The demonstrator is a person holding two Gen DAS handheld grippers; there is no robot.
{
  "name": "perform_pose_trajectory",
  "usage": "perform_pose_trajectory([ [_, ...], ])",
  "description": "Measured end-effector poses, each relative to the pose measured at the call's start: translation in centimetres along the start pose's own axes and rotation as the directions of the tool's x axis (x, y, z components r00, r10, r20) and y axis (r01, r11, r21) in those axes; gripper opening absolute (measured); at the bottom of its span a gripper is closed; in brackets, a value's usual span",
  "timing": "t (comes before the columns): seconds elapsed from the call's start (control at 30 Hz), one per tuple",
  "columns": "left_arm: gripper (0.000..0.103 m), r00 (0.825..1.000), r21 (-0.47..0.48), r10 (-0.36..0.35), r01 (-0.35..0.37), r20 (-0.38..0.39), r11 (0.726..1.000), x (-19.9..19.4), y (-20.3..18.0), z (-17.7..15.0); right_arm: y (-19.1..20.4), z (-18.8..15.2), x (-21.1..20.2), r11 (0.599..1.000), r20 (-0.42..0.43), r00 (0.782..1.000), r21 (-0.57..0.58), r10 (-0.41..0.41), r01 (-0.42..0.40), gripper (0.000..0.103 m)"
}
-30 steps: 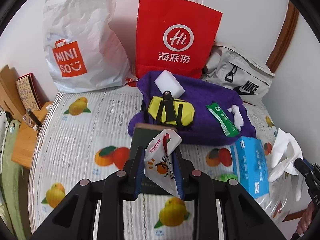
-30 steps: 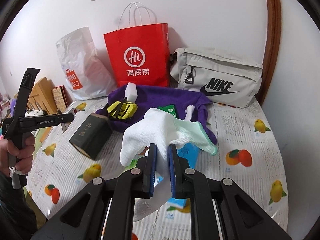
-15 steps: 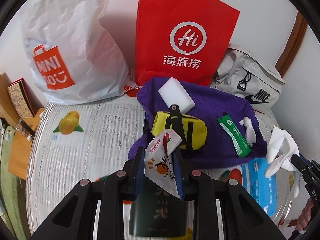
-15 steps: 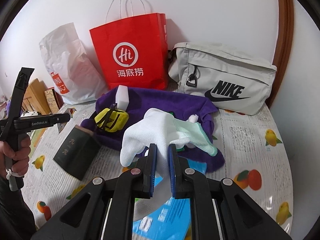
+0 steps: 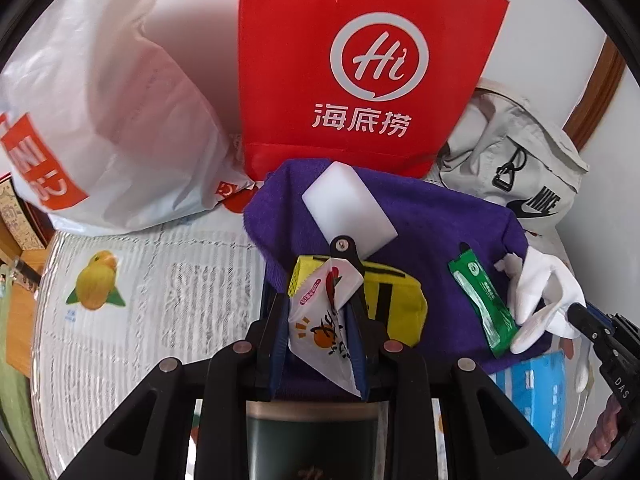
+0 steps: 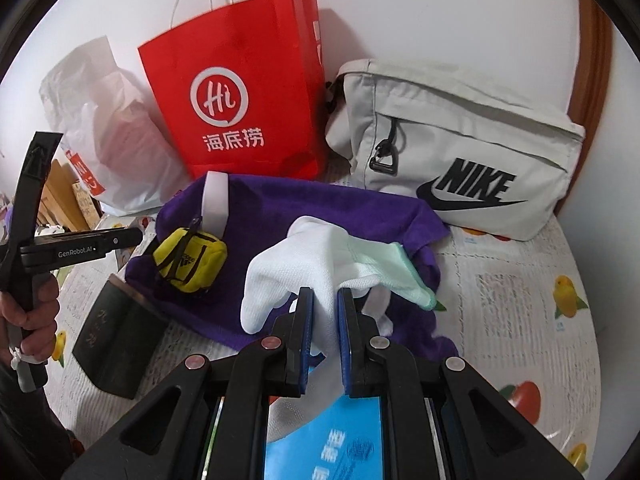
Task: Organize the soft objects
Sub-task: 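Carry the snack packet and white glove in both tools over the purple towel, then open the left tool over the yellow bag while the right tool releases the glove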
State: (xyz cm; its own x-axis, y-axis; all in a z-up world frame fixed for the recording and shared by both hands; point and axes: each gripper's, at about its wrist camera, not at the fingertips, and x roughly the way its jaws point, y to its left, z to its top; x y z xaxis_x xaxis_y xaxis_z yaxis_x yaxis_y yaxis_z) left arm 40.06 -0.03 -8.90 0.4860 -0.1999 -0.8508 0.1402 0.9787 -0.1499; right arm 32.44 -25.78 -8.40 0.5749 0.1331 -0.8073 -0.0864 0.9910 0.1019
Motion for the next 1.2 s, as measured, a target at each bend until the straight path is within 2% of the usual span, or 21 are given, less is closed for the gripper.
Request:
perform_pose_trajectory([
  [0.27,0.026,1.0,0.005,-0.004,0.004,-0.031,1.0,2.7,-0.2,1.7,-0.6,1.0,3.6,1.0,-0.044,0.999,0.002,0.003,-0.002,0.012],
  [0.47,0.026,0.996,-0.008,0.002,-0.003,-0.093,1.0,5.0,-0.2,2.5,-1.3,1.1,5.9,1.0,-0.091,0.996,0.01,0.002,-0.001,0.013],
  [0.7,0.027,0.995,0.019,0.008,-0.007,-0.098,1.0,6.2,-1.4,3.1,-1.9,1.0,7.3,1.0,-0.126,0.992,0.028,0.007,-0.003,0.015],
  [0.87,0.032,0.994,0.023,0.001,0.001,-0.107,1.0,6.7,-1.7,3.3,-1.9,1.1,8.1,1.0,-0.155,0.988,0.026,0.007,-0.003,0.017],
  [0.93,0.039,0.994,0.027,-0.001,0.004,-0.111,1.0,6.9,-2.0,3.3,-1.9,1.2,8.1,1.0,-0.156,0.988,0.024,0.008,-0.004,0.018],
  [1.03,0.046,0.993,0.032,-0.006,0.01,-0.121,0.999,6.8,-2.1,3.1,-1.9,1.1,8.0,0.999,-0.16,0.987,0.03,0.02,-0.015,0.034],
  [1.1,0.05,0.991,0.04,0.0,0.005,-0.131,0.999,6.6,-2.3,2.9,-1.9,1.0,7.8,0.999,-0.158,0.987,0.033,0.035,-0.03,0.048],
  [1.13,0.055,0.991,0.046,0.008,-0.002,-0.135,0.999,6.4,-2.4,2.8,-1.8,1.0,7.7,0.999,-0.153,0.987,0.03,0.038,-0.034,0.05],
  [1.2,0.056,0.992,0.049,0.035,-0.029,-0.124,0.998,5.9,-2.5,2.4,-1.5,0.9,7.4,0.999,-0.149,0.988,0.021,0.033,-0.03,0.052],
])
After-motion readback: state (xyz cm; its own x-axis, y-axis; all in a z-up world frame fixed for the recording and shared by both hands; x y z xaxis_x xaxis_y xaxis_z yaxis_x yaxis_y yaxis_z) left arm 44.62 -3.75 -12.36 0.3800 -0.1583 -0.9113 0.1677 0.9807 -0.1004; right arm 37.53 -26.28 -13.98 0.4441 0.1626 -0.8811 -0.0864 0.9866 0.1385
